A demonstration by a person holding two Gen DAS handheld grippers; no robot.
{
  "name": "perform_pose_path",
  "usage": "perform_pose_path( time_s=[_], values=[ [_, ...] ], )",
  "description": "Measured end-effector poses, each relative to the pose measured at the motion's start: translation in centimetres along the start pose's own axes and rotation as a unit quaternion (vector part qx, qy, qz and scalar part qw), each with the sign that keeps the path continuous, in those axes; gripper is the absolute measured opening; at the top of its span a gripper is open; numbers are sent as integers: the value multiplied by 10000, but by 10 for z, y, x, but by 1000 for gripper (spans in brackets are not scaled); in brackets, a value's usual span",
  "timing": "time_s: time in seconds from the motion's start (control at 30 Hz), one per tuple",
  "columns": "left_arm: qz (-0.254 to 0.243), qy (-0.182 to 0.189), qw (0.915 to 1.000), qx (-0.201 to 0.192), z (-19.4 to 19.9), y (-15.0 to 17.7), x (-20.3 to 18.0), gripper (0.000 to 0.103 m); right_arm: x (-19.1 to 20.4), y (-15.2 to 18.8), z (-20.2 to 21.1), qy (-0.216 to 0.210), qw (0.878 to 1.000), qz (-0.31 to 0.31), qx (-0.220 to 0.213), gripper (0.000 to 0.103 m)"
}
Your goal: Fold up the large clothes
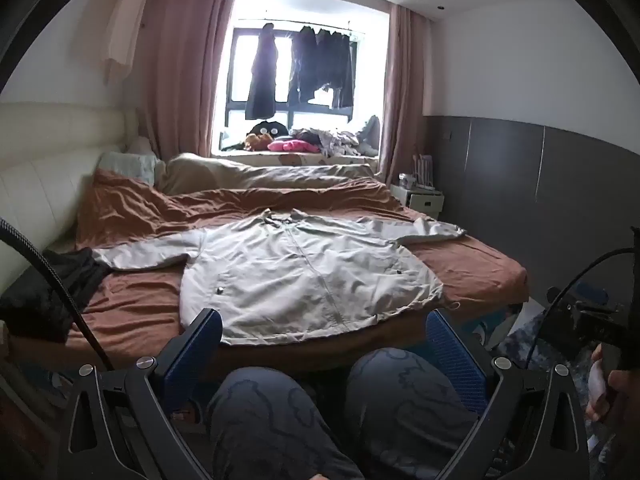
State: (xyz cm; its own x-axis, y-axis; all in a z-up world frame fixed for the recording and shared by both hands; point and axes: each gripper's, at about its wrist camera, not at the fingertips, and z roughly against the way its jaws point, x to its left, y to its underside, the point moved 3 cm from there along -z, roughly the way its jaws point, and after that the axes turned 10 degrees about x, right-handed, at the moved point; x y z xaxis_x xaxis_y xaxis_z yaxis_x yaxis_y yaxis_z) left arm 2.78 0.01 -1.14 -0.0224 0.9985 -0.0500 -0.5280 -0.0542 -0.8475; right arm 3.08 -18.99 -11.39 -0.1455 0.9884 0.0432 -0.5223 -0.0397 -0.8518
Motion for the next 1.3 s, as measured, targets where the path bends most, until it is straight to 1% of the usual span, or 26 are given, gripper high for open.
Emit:
perform_pose_path(
  time_s=[0.07,0.1,0.13,0.17,0.23,0.3,0.37,0.47,0.6,0.67,0.77,0.87,0.93,1.13,1.3],
  values=[
    [59,57,10000,21,-2,0,0,103,3,1,-2,-100,9999,24,50,103],
    [82,99,9999,63,-5,1,-1,103,3,-1,2,-150,9998,-21,-87,103],
    [97,118,9998,112,-8,1,-3,102,-6,1,8,-224,9993,-147,-276,103],
    [201,179,9996,74,-7,0,4,103,-7,4,13,-166,9993,-91,-324,103],
    [177,138,9997,80,-7,-2,4,102,-8,8,22,-34,9994,26,-333,103],
    [160,149,9998,-19,-3,-1,5,102,-3,6,26,76,9996,74,-269,103],
    [107,65,9998,-155,13,2,1,103,-1,6,26,98,9997,98,-189,103],
    [72,11,9999,-128,23,8,-3,103,-1,7,25,227,9995,88,-187,103],
    [50,-71,9999,-109,28,7,-1,103,1,11,20,203,9998,-41,-57,103],
    [79,-55,9999,-112,30,8,-3,103,2,10,17,166,9998,-100,46,103],
    [124,-61,9997,-187,33,9,-3,102,1,9,19,286,9995,-145,0,103],
    [136,-44,9997,-205,35,10,0,103,3,9,23,292,9995,-83,-76,103],
    [131,-59,9997,-216,35,11,1,103,6,10,26,378,9991,-15,-164,103],
    [117,-69,9996,-259,41,11,2,103,6,13,28,337,9989,113,-312,103],
    [108,-72,9995,-271,41,10,0,103,5,13,25,313,9990,154,-266,103]
  ],
)
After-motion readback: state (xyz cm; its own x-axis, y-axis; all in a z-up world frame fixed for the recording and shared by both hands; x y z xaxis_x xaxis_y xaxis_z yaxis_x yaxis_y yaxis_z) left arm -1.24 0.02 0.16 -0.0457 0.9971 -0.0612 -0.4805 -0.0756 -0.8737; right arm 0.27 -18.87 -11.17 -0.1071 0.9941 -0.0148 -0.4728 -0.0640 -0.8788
